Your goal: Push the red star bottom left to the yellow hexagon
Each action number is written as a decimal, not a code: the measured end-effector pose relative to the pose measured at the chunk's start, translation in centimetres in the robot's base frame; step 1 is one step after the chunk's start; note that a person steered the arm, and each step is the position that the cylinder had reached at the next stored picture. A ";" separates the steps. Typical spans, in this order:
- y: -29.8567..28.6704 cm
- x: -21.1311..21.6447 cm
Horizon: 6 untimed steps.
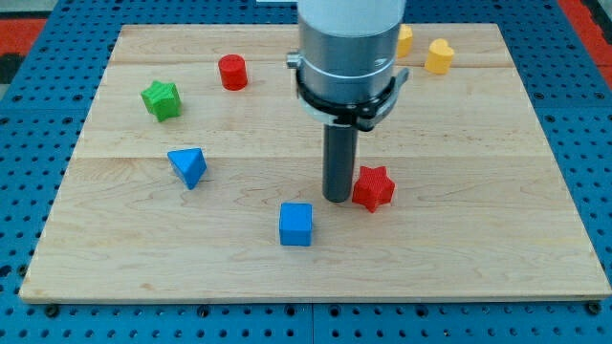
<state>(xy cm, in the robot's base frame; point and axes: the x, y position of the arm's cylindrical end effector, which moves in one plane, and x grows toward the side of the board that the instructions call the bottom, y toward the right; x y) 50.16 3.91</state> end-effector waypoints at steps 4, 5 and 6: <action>5.1 -9.4; 6.9 -4.5; 9.5 -9.8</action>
